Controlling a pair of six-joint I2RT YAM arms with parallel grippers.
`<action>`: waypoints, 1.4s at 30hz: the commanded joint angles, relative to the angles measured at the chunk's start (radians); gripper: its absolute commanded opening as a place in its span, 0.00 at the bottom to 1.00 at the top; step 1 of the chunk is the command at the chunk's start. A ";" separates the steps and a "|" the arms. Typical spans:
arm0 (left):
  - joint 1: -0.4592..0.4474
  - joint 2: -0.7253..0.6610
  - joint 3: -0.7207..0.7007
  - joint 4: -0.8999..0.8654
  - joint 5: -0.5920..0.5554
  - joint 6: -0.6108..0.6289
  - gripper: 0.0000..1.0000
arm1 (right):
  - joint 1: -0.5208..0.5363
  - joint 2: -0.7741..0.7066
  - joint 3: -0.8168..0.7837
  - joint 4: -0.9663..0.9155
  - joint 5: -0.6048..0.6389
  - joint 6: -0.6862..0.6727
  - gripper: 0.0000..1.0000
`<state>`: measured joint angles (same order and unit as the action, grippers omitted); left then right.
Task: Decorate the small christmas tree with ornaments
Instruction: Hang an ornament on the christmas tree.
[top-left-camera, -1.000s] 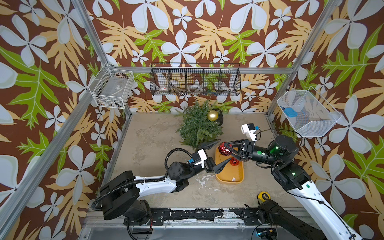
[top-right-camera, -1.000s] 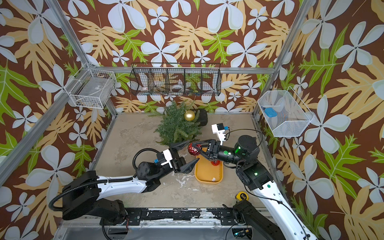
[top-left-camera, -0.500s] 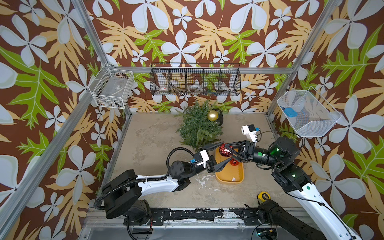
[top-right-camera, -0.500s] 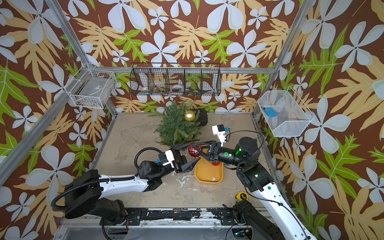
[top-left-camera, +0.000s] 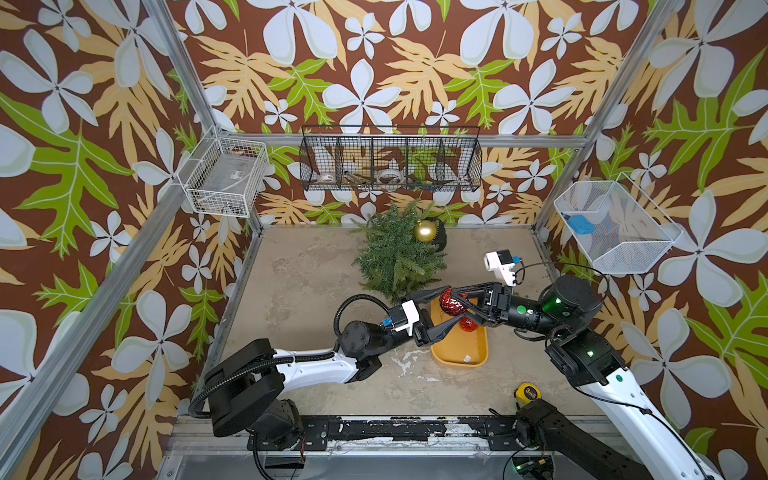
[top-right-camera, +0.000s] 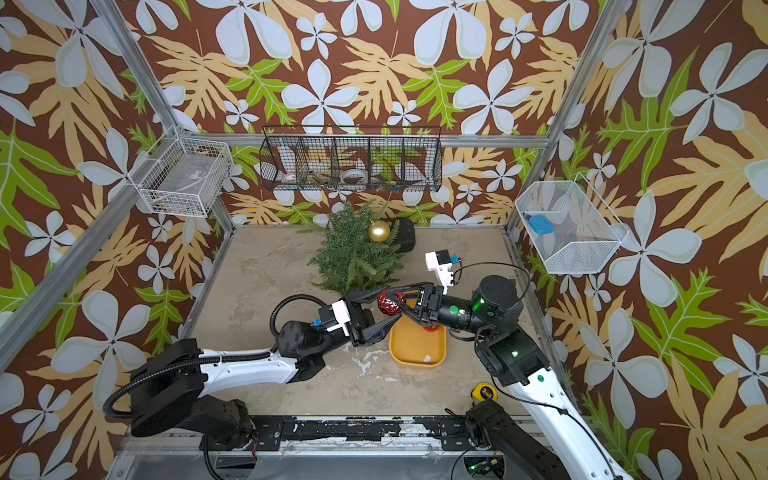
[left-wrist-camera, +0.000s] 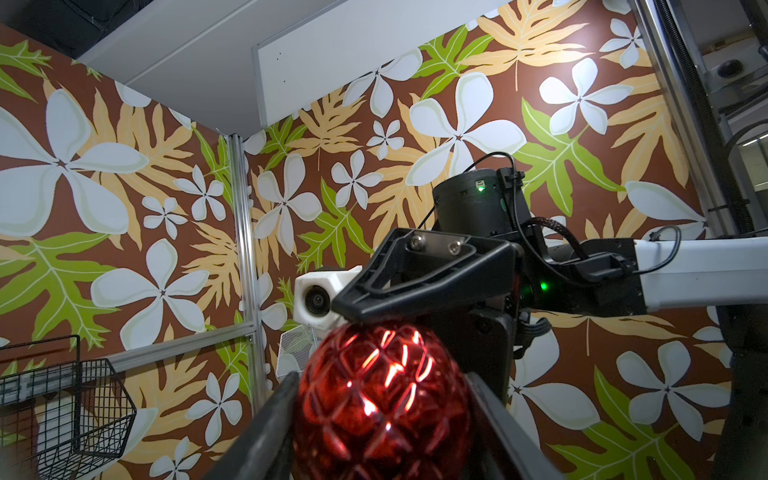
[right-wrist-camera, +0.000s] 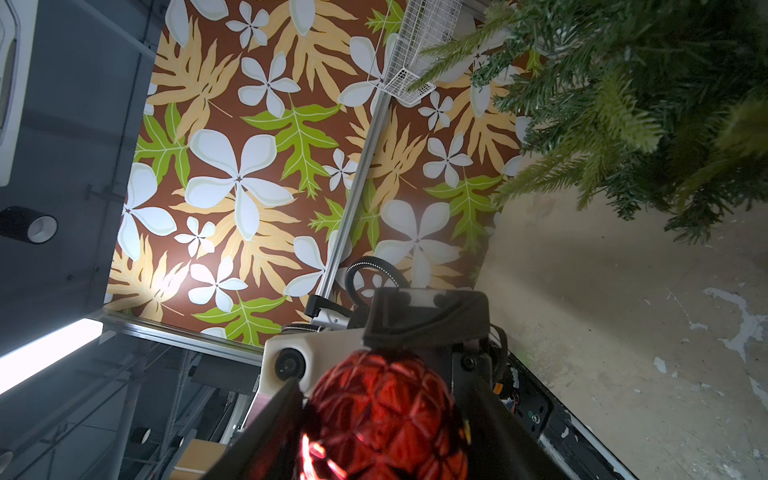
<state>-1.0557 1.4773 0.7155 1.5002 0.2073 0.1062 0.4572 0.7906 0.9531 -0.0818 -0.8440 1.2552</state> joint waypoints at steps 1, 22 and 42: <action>0.000 -0.009 0.000 0.038 -0.001 0.010 0.58 | -0.001 -0.004 0.018 -0.011 0.012 -0.033 0.72; -0.001 -0.296 -0.068 -0.723 -0.130 0.348 0.55 | 0.039 0.163 0.364 -0.761 0.245 -0.696 0.78; -0.001 -0.442 -0.149 -0.890 -0.194 0.375 0.55 | 0.217 0.213 0.164 -0.453 0.215 -0.519 0.72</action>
<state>-1.0565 1.0405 0.5705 0.6010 0.0296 0.4911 0.6689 0.9951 1.1233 -0.6079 -0.6281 0.7067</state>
